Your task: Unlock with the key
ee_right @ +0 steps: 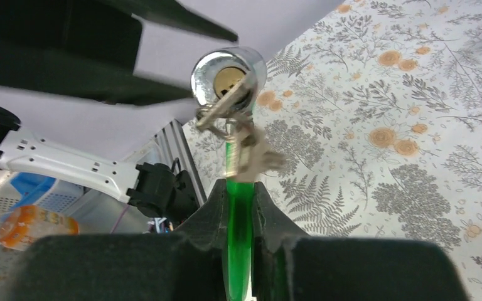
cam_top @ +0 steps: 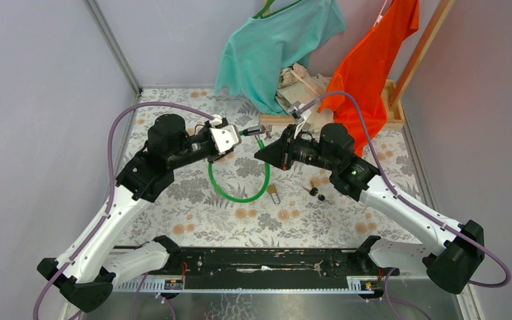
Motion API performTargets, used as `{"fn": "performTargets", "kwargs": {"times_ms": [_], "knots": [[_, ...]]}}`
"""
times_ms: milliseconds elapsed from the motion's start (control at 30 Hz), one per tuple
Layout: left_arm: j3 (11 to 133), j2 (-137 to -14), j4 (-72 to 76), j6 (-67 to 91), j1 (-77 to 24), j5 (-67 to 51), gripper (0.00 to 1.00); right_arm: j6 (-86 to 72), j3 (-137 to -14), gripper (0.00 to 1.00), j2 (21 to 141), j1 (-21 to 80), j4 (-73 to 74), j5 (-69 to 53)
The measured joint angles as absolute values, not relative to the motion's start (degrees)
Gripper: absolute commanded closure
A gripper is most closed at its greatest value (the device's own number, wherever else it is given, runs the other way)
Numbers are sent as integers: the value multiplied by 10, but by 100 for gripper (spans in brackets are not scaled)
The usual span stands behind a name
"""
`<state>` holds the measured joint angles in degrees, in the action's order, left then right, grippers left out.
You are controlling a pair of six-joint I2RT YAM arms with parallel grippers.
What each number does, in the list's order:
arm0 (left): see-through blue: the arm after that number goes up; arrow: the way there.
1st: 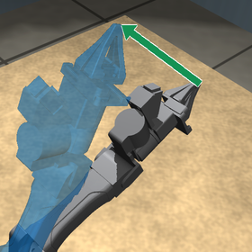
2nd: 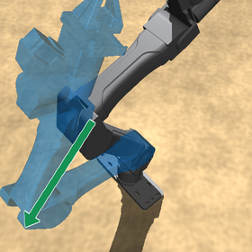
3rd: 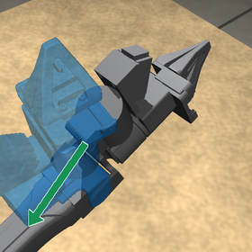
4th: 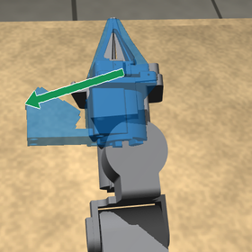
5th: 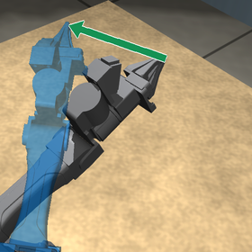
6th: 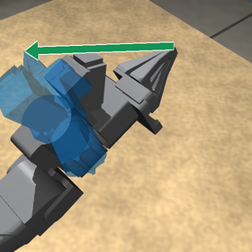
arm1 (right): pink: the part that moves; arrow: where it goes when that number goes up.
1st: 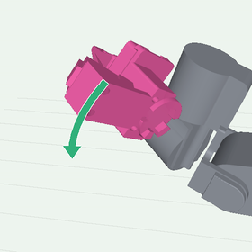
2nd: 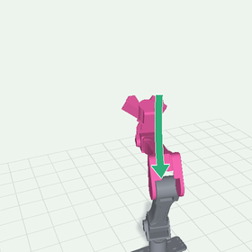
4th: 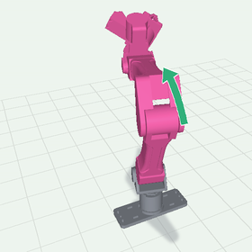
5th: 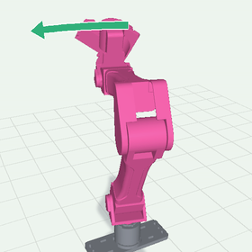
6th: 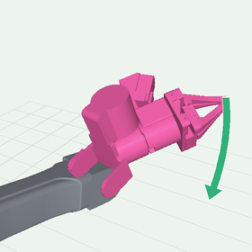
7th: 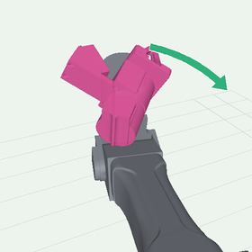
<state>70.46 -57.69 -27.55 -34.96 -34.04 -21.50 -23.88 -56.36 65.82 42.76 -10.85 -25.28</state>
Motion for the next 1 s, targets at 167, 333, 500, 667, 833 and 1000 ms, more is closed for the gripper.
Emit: {"fn": "performTargets", "kwargs": {"times_ms": [167, 333, 500, 667, 833, 1000], "knots": [[721, -572, -295, -318, -341, -274, 36, -211, -564, 100, 657, 427, -78, -264], [754, -592, -338, -310, -341, -331, 35, -176, -581, 100, 667, 431, -10, -304], [803, -640, -408, -330, -330, -384, 36, -139, -618, 100, 687, 451, 46, -340], [880, -712, -528, -360, -302, -458, 50, -107, -640, 100, 694, 474, 87, -352], [943, -769, -655, -420, -277, -519, 68, -93, -641, 100, 695, 475, 105, -349], [960, -776, -720, -478, -267, -537, 92, -88, -641, 100, 695, 481, 109, -352]]}}
